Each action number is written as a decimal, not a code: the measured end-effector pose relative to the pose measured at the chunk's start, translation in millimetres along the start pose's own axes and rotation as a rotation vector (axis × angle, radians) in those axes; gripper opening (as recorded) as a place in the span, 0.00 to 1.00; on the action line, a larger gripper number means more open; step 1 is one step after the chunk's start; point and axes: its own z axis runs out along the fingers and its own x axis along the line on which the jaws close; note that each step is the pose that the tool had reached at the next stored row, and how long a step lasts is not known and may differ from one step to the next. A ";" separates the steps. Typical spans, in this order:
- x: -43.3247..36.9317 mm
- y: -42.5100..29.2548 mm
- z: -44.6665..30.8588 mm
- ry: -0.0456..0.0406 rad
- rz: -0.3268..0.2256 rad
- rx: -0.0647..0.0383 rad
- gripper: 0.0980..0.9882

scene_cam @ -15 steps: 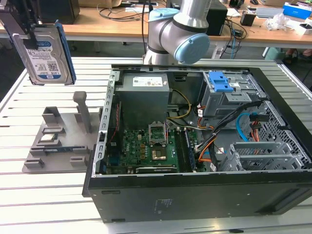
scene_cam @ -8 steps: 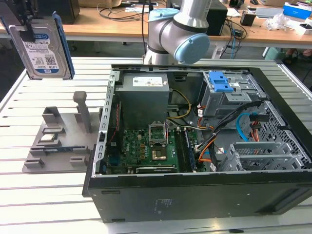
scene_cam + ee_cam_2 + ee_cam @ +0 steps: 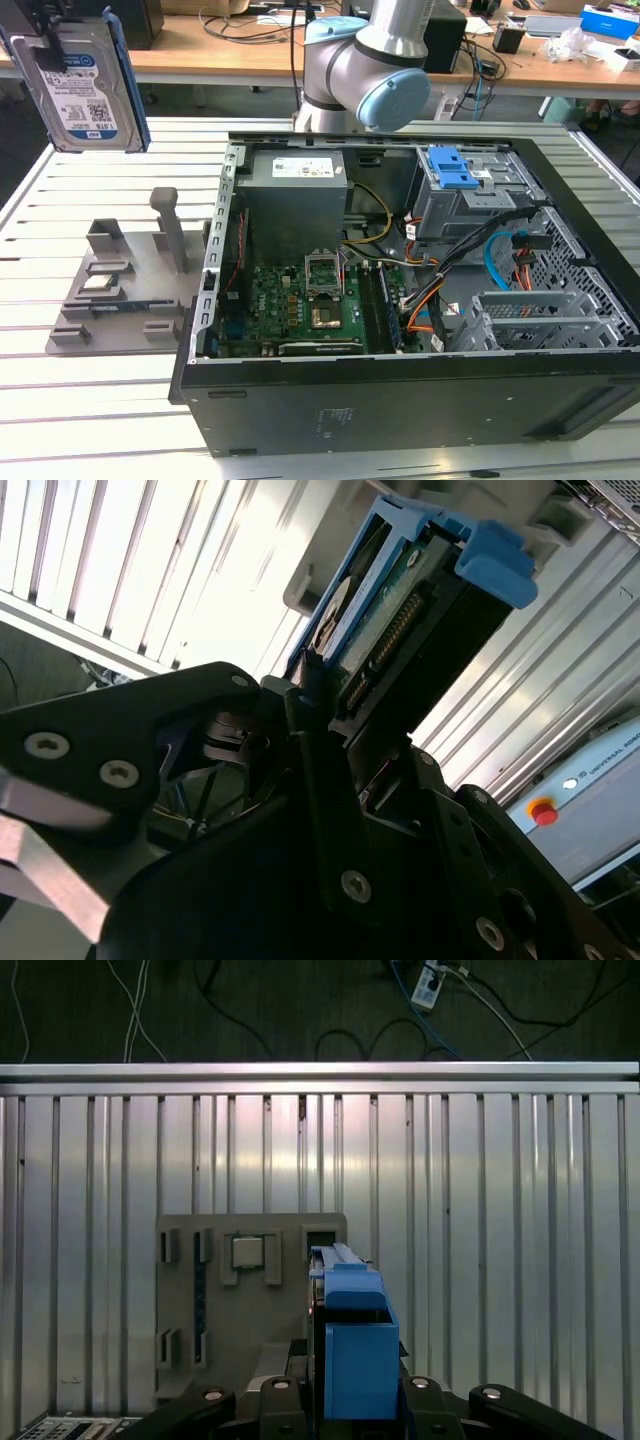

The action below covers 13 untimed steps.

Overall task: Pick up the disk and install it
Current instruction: 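Pick up the disk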

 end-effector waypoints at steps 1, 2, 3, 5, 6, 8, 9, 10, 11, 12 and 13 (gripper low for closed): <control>0.0 0.1 -1.8 0.0001 0.000 0.000 0.30; -0.1 0.2 -4.7 0.0000 0.000 0.000 0.30; -0.1 0.3 -7.4 0.0001 0.000 0.000 0.30; -0.2 0.5 -11.5 0.0000 0.000 0.000 0.30; -0.2 0.6 -13.0 0.0000 0.000 0.000 0.30; -0.3 0.7 -16.7 0.0000 0.000 0.000 0.30; -0.3 0.8 -18.2 0.0001 0.000 0.000 0.30; -0.3 0.9 -20.1 0.0001 0.000 0.000 0.30; -0.3 0.9 -21.7 0.0000 0.000 0.000 0.30; -0.3 1.1 -24.6 0.0000 0.000 0.000 0.30; -0.3 1.1 -26.9 0.0001 0.000 0.000 0.30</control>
